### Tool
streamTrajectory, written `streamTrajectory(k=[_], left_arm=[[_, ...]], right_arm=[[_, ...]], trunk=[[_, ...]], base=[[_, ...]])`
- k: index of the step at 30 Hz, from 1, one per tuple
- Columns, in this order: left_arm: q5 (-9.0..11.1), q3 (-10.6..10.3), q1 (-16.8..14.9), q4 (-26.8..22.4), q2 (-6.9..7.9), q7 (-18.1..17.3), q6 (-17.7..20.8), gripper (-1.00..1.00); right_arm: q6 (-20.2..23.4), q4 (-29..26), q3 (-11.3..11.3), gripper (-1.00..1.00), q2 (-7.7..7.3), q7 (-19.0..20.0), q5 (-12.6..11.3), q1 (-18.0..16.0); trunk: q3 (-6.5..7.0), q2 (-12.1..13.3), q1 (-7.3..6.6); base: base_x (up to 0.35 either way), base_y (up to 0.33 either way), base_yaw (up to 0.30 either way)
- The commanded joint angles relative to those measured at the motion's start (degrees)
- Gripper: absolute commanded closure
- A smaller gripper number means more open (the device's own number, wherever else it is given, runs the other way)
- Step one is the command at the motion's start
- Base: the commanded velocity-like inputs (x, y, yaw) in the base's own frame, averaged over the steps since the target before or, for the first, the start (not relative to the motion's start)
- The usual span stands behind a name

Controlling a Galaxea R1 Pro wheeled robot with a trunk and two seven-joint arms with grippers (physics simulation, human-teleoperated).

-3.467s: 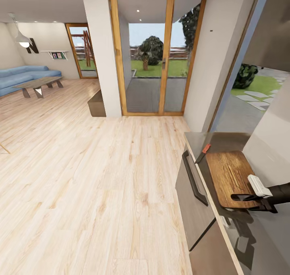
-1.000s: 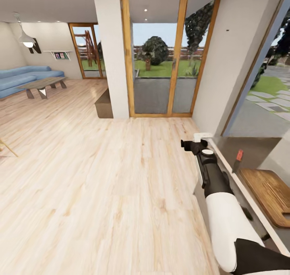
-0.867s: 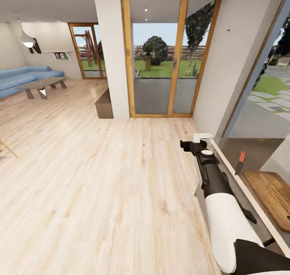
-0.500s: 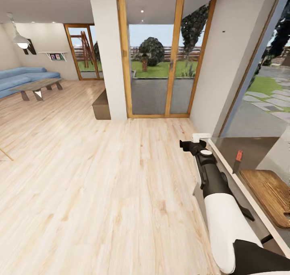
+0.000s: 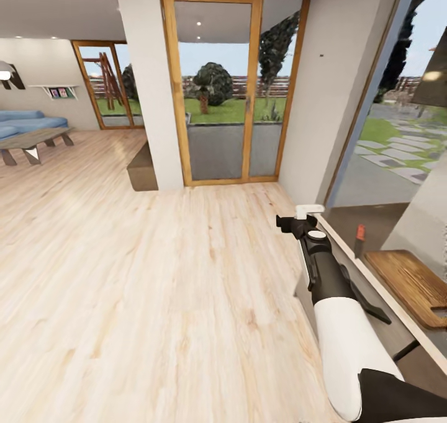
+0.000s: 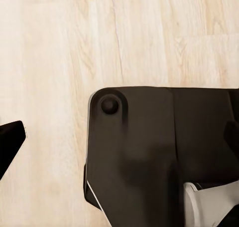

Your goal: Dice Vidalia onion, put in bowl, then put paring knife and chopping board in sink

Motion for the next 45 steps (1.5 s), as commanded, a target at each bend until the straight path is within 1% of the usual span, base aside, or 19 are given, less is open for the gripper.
streamTrajectory(k=[1, 17, 22, 26, 40, 45], left_arm=[[0.07, -0.02, 0.01, -0.05, 0.00, 0.01, -0.06, -1.00], [0.09, -0.02, 0.01, -0.01, 0.00, 0.01, -0.06, -1.00], [0.12, -0.02, 0.01, 0.04, 0.10, 0.01, -0.03, -1.00], [0.15, -0.02, -0.01, 0.07, 0.16, 0.01, 0.01, -1.00], [0.16, -0.02, 0.02, 0.03, 0.12, 0.01, 0.03, -1.00], [0.22, -0.02, 0.02, 0.09, 0.13, 0.01, 0.03, -1.00]], right_arm=[[0.25, -0.06, -0.20, -1.00, 0.09, 0.34, 0.58, -0.06], [0.14, -0.31, -0.20, -1.00, 0.06, 0.43, 0.71, -0.06], [-1.20, -0.47, -0.26, -1.00, -0.03, 0.43, 0.83, -0.06], [-1.45, -0.55, -0.33, -1.00, -0.07, 0.37, 0.84, -0.06], [-1.49, -1.92, -0.54, -1.00, -0.60, 0.21, 1.01, -0.06], [-1.51, -1.97, -0.64, -1.00, -0.83, 0.17, 1.02, -0.06]], trunk=[[-0.04, -0.11, 0.04], [1.01, -0.11, 0.04], [1.34, -0.11, 0.04], [1.61, -0.11, 0.04], [2.53, -0.11, 0.04], [2.86, -0.11, 0.04]], base=[[0.000, 0.285, -0.197], [0.000, 0.287, -0.197], [0.000, 0.288, -0.197], [0.000, 0.289, -0.197], [0.000, 0.289, -0.198], [0.000, 0.086, -0.198]])
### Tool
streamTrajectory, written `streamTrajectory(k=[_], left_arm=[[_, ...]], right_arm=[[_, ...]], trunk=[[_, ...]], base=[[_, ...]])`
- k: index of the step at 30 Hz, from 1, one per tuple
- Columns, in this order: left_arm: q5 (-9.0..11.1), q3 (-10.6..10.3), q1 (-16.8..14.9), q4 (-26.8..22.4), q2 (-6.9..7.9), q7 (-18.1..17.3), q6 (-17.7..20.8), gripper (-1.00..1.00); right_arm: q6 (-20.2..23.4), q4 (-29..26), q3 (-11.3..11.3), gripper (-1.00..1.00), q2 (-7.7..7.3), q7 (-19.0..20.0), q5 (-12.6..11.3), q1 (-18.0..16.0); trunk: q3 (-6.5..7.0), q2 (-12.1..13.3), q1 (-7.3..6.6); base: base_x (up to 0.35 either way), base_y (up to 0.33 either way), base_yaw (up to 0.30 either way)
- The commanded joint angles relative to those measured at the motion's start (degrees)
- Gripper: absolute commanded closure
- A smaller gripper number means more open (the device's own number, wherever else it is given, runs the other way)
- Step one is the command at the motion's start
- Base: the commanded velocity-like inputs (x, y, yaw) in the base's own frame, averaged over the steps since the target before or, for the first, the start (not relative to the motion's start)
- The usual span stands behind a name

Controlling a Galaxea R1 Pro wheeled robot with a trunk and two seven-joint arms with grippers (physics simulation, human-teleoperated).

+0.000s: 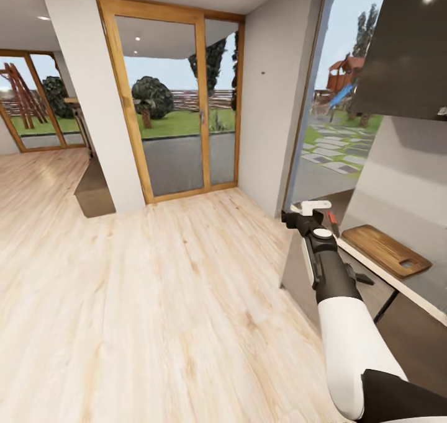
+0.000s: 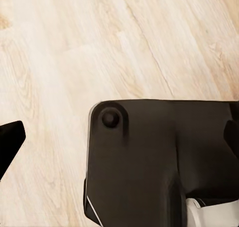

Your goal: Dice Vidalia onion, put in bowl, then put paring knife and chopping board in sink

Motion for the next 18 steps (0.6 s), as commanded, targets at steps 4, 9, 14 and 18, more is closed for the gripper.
streamTrajectory(k=[4, 9, 14, 18], left_arm=[[0.09, -0.02, 0.02, 0.28, 0.03, 0.01, -0.05, -1.00], [0.05, -0.02, 0.00, 0.41, 0.03, 0.01, -0.07, -1.00], [0.08, -0.02, 0.01, 0.50, 0.04, 0.01, -0.06, -1.00], [0.09, -0.02, 0.00, 0.51, 0.04, 0.01, -0.09, -1.00]], right_arm=[[0.27, -0.08, -0.24, -1.00, -0.19, 0.32, 0.59, -0.06], [0.32, -0.08, -0.25, -1.00, -0.30, 0.32, 0.59, -0.05], [0.33, -0.21, -0.40, -1.00, -0.32, 0.32, 0.59, -0.06], [0.33, -0.25, -0.50, -1.00, -0.33, 0.32, 0.59, -0.06]], trunk=[[0.15, -0.12, 0.04], [0.48, -0.12, 0.04], [0.81, -0.12, 0.04], [1.08, -0.12, 0.04]], base=[[0.000, 0.015, -0.198], [0.000, 0.003, -0.198], [0.000, 0.001, -0.198], [0.000, 0.000, -0.198]])
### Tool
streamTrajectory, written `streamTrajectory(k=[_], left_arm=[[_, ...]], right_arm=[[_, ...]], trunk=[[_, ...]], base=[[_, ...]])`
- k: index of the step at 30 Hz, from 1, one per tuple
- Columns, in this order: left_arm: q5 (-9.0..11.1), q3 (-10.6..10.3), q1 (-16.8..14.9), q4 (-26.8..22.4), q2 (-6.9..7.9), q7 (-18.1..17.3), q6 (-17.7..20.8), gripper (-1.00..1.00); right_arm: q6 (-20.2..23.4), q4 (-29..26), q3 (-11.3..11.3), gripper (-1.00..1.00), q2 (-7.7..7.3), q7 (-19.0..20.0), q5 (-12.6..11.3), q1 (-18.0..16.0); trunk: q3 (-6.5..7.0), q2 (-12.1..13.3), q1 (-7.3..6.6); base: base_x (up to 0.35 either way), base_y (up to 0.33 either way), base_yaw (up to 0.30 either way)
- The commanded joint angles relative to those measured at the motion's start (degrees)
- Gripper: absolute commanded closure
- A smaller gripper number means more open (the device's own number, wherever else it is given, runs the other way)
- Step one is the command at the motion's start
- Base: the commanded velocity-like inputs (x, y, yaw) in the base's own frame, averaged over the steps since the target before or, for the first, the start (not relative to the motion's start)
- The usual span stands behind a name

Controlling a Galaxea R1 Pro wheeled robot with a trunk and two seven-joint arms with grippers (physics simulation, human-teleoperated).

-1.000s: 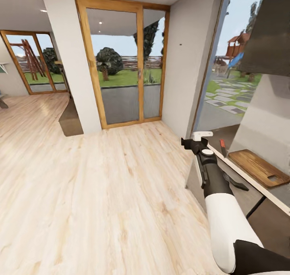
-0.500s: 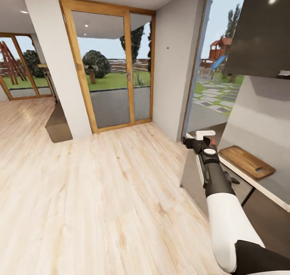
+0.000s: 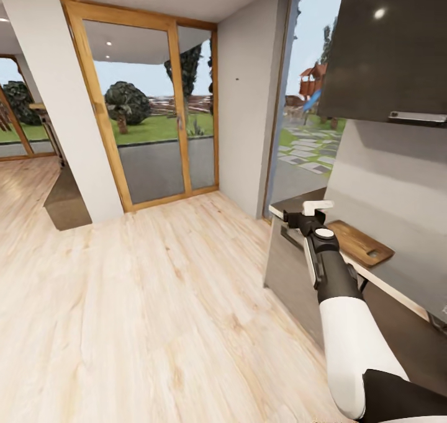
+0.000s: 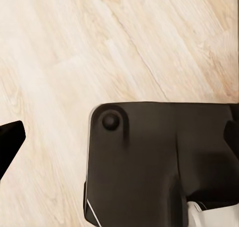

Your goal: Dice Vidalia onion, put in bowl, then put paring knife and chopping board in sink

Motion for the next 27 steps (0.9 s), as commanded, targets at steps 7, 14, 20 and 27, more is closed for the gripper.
streamTrajectory(k=[7, 14, 20, 27], left_arm=[[0.10, -0.02, 0.03, -0.09, -0.01, 0.01, -0.02, -1.00], [0.11, 0.04, 0.02, -0.09, -0.04, 0.01, -0.02, -1.00], [0.11, 0.02, 0.02, -0.09, -0.07, 0.01, -0.02, -1.00], [0.11, 0.00, 0.00, -0.09, -0.02, 0.01, -0.02, -1.00]], right_arm=[[0.32, -0.08, -0.18, -1.00, 0.07, 0.33, 0.61, -0.06], [0.61, -0.08, -0.18, -1.00, 0.07, 0.33, 0.62, -0.06], [0.67, -0.08, -0.18, -1.00, 0.07, 0.33, 0.67, -0.06], [0.68, -0.08, -0.18, -1.00, 0.07, 0.33, 0.68, -0.06]], trunk=[[0.35, -0.12, 0.04], [0.69, -0.12, 0.04], [0.73, -0.12, 0.04], [0.73, -0.12, 0.04]], base=[[0.000, 0.000, -0.198], [0.000, 0.000, -0.231], [0.000, 0.000, -0.278], [0.000, 0.000, -0.283]])
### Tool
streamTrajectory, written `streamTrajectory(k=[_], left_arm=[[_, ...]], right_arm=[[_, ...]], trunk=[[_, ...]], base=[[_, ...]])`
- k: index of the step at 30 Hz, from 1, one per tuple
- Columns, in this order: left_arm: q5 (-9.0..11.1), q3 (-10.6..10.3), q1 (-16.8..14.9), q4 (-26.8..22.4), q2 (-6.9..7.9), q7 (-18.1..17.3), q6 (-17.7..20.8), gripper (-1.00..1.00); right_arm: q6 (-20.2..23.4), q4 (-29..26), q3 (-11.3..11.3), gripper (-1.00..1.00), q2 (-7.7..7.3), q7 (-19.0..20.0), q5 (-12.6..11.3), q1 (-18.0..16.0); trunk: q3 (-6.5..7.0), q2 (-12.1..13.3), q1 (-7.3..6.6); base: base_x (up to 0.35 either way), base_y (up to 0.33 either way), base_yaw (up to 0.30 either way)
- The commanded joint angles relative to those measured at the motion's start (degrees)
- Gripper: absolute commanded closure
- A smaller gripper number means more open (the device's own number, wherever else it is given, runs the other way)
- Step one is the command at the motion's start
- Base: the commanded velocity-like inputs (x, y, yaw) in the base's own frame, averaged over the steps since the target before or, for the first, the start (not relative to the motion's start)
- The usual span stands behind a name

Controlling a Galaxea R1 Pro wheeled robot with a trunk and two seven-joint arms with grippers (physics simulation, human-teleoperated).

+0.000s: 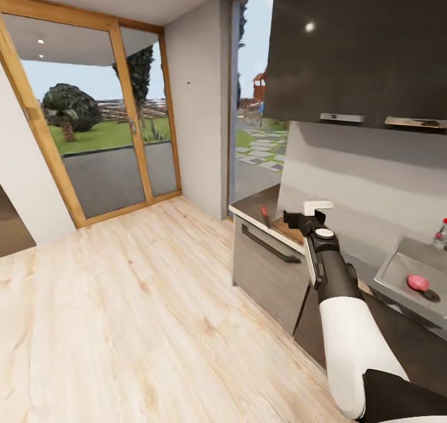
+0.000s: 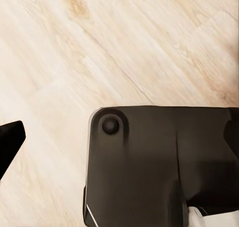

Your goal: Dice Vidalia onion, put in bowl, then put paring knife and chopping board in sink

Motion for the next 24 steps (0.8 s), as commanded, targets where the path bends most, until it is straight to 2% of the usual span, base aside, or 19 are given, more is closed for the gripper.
streamTrajectory(k=[1, 24], left_arm=[[0.09, -0.01, 0.03, -0.10, 0.00, 0.01, -0.05, -1.00], [0.09, 0.03, 0.04, -0.01, 0.00, 0.01, -0.03, -1.00]], right_arm=[[0.23, -0.06, -0.17, -1.00, 0.08, 0.33, 0.59, -0.07], [0.23, -0.06, -0.19, -1.00, 0.08, 0.24, 0.59, -0.07]], trunk=[[-0.12, -0.13, 0.04], [-0.12, -0.13, 0.04]], base=[[0.000, 0.000, -0.283], [0.000, 0.000, -0.283]])
